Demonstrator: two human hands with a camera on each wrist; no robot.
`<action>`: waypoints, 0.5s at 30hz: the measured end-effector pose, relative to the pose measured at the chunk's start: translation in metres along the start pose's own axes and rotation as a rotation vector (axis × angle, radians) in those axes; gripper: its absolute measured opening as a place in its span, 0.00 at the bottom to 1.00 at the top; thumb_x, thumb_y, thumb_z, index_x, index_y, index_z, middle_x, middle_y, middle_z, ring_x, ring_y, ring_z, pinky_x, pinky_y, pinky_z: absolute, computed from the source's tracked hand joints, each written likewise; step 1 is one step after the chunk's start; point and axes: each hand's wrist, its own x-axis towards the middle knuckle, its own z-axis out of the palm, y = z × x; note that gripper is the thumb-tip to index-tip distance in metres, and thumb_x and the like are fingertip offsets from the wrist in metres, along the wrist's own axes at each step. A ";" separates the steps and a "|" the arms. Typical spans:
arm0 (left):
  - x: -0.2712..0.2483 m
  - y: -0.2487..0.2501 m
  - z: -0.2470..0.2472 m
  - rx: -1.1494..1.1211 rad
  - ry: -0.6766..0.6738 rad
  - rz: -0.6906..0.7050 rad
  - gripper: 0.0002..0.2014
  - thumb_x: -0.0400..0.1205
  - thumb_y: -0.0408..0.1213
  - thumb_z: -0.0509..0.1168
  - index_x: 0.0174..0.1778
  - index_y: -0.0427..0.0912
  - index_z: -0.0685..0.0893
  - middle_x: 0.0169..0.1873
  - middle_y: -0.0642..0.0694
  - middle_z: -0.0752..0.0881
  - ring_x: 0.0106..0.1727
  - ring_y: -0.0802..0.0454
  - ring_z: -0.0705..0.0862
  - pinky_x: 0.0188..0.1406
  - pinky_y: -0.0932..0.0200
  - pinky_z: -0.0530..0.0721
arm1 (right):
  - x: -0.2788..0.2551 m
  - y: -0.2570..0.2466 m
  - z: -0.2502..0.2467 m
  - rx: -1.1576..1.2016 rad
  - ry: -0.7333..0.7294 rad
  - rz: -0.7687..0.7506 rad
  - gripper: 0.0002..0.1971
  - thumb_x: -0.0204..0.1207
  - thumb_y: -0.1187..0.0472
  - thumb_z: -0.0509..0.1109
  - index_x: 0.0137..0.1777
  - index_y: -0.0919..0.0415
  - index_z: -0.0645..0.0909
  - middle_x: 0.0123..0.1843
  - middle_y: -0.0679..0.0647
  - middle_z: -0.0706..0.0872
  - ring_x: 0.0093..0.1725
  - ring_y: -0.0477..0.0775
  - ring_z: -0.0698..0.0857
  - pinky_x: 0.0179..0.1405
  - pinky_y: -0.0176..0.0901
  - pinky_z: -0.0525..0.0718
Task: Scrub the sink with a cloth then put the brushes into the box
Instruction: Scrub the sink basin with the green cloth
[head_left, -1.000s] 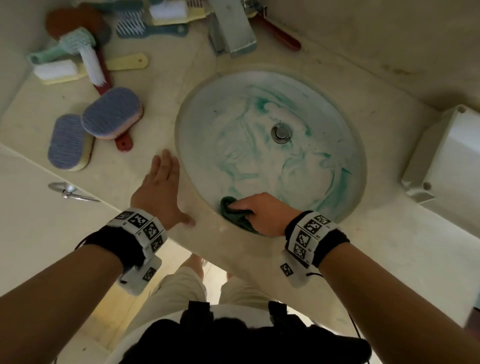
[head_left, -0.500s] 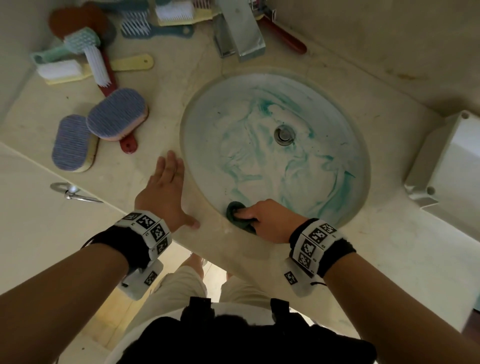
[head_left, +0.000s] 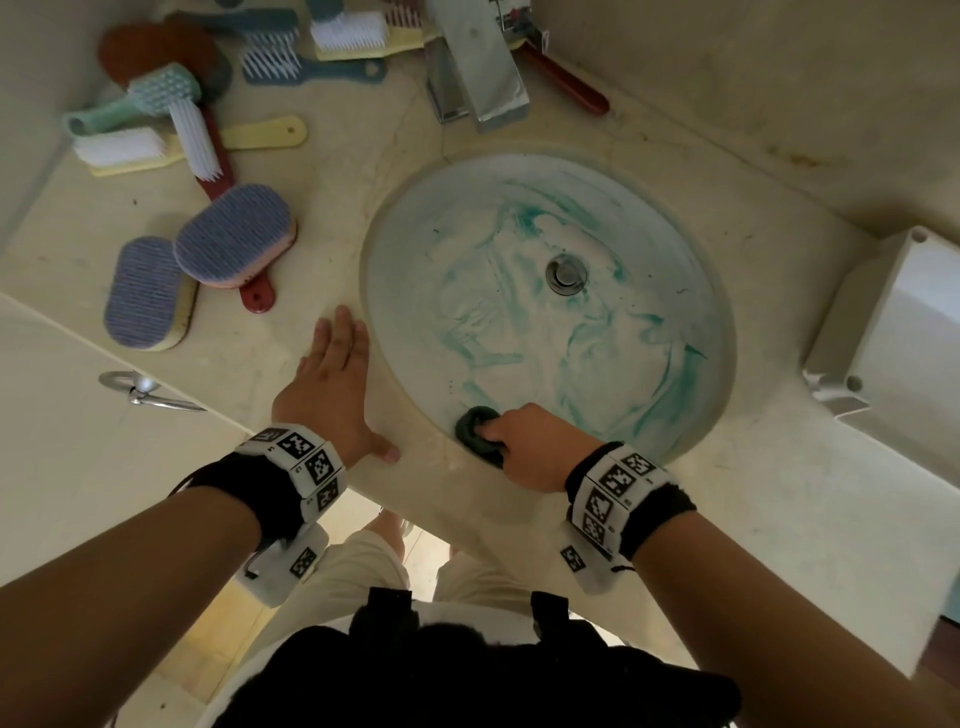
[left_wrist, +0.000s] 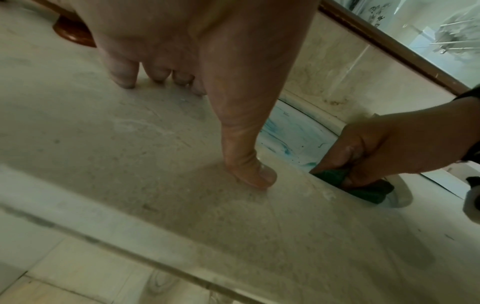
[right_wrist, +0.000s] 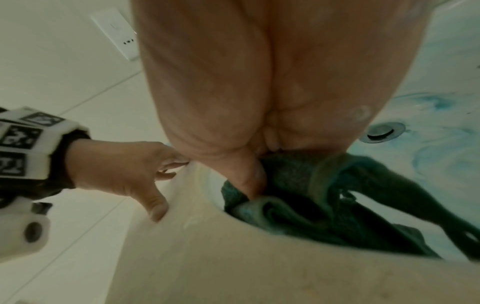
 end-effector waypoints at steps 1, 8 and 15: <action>0.000 0.000 -0.001 0.002 0.000 0.001 0.76 0.55 0.63 0.81 0.83 0.40 0.33 0.81 0.45 0.27 0.83 0.47 0.31 0.84 0.48 0.48 | 0.000 -0.003 0.001 -0.005 0.016 -0.015 0.25 0.80 0.68 0.59 0.77 0.56 0.75 0.62 0.62 0.84 0.60 0.63 0.82 0.56 0.44 0.80; 0.002 -0.001 -0.001 0.016 -0.003 0.006 0.76 0.55 0.64 0.80 0.83 0.40 0.32 0.81 0.45 0.27 0.83 0.46 0.31 0.84 0.49 0.46 | 0.022 -0.016 -0.010 0.081 0.074 -0.039 0.26 0.79 0.69 0.61 0.76 0.53 0.76 0.67 0.62 0.83 0.65 0.63 0.81 0.65 0.47 0.80; 0.000 0.000 -0.001 0.010 -0.009 0.008 0.75 0.56 0.63 0.80 0.83 0.40 0.33 0.81 0.45 0.27 0.83 0.46 0.31 0.84 0.48 0.47 | 0.007 -0.008 -0.005 -0.024 -0.002 0.074 0.19 0.80 0.65 0.59 0.70 0.64 0.80 0.60 0.63 0.84 0.58 0.62 0.83 0.50 0.43 0.80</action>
